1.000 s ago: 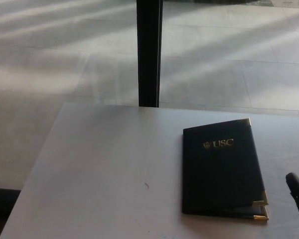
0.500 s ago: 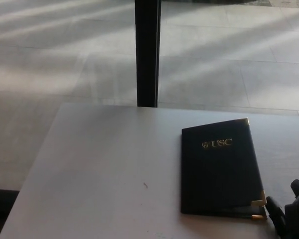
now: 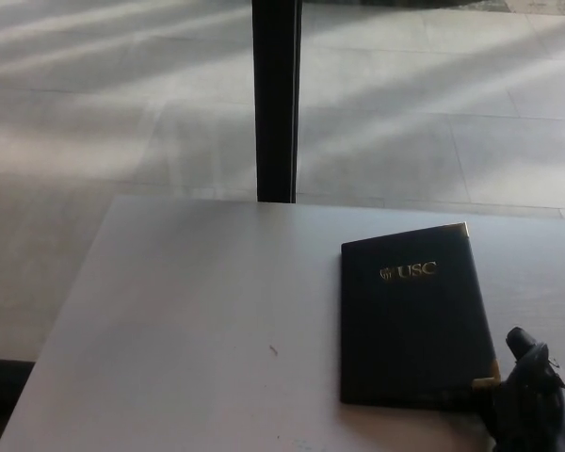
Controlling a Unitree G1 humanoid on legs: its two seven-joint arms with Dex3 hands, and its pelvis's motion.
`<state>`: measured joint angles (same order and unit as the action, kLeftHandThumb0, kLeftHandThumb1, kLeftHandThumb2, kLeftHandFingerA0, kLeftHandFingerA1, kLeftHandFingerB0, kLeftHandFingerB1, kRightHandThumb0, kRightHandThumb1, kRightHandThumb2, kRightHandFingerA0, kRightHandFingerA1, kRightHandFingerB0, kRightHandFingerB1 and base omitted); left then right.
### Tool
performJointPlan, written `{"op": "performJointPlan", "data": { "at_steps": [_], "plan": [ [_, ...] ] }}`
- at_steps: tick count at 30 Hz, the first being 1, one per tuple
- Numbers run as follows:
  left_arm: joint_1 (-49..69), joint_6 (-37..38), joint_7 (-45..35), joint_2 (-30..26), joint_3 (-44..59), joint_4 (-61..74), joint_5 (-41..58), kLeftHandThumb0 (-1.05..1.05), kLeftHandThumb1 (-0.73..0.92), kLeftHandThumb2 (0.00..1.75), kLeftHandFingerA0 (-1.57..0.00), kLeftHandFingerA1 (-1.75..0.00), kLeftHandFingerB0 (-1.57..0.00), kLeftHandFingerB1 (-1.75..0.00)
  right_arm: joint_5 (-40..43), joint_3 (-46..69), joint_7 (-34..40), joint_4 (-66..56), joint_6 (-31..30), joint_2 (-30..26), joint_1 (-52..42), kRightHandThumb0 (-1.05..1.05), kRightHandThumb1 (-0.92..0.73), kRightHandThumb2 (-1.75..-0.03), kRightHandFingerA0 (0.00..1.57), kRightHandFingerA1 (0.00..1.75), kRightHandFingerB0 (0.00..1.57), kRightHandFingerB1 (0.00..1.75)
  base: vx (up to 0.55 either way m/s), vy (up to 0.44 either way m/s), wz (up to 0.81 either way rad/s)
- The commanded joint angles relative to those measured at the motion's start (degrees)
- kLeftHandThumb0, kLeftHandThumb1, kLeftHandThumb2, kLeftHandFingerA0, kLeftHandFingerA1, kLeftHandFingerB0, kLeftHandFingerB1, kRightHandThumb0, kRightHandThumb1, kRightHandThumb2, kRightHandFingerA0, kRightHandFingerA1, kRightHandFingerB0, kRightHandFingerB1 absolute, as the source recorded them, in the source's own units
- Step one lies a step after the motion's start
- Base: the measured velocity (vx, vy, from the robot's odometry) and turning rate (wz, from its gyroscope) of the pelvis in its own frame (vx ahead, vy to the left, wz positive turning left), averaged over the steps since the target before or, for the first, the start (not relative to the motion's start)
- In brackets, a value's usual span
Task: There is a diary kept infront of the robot and the robot uses its right hand to grab its cover and puses it to the left to open it.
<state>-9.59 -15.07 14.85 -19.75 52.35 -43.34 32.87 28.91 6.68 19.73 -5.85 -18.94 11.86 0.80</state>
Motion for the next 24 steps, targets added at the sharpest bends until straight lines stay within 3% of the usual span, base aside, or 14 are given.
{"op": "performJointPlan", "data": {
  "at_steps": [1, 9, 12, 17, 24],
  "plan": [
    [-0.31, -0.18, 1.02, -1.07, 0.16, -0.66, 0.94, -0.70, 0.92, 0.95, -0.28, -0.88, -0.22, -0.68, -2.51, -2.31, 1.96, -1.75, 0.32, 3.92, 0.76, -0.76, -0.92, -0.74, 0.37, 0.58, 0.29, 0.44, 0.00, 0.000, 0.00],
    [0.02, -0.59, 0.56, -0.81, -0.55, 0.01, 0.87, -0.69, 0.92, 0.95, -0.27, -0.87, -0.20, -0.67, -3.20, -5.51, 1.71, 0.50, 0.77, 5.11, -2.55, -0.78, -0.92, -0.76, 0.37, 0.63, 0.29, 0.46, 0.00, 0.000, 0.00],
    [-0.60, 0.10, 0.55, -1.09, -0.35, -1.54, 0.96, -0.71, 0.92, 0.92, -0.27, -0.90, -0.20, -0.70, -2.12, -6.72, 1.55, 0.68, 0.17, 6.33, -3.70, -0.77, -0.92, -0.78, 0.33, 0.58, 0.25, 0.43, 0.00, 0.000, 0.00],
    [-0.45, 0.04, 0.84, -0.70, -0.74, -0.96, 0.71, -0.71, 0.92, 0.93, -0.28, -0.88, -0.20, -0.67, -2.35, -8.79, 3.26, 2.07, 1.20, 8.53, -4.13, -0.75, -0.92, -0.76, 0.37, 0.56, 0.30, 0.43, 0.00, 0.000, 0.00],
    [-0.42, 0.05, 0.62, -1.18, -0.84, -1.19, 0.66, -0.70, 0.92, 0.94, -0.27, -0.88, -0.20, -0.69, -3.98, -11.56, 3.97, 1.65, 1.22, 7.51, -0.25, -0.75, -0.92, -0.75, 0.36, 0.59, 0.30, 0.42, 0.00, 0.000, 0.00]
  ]
}}
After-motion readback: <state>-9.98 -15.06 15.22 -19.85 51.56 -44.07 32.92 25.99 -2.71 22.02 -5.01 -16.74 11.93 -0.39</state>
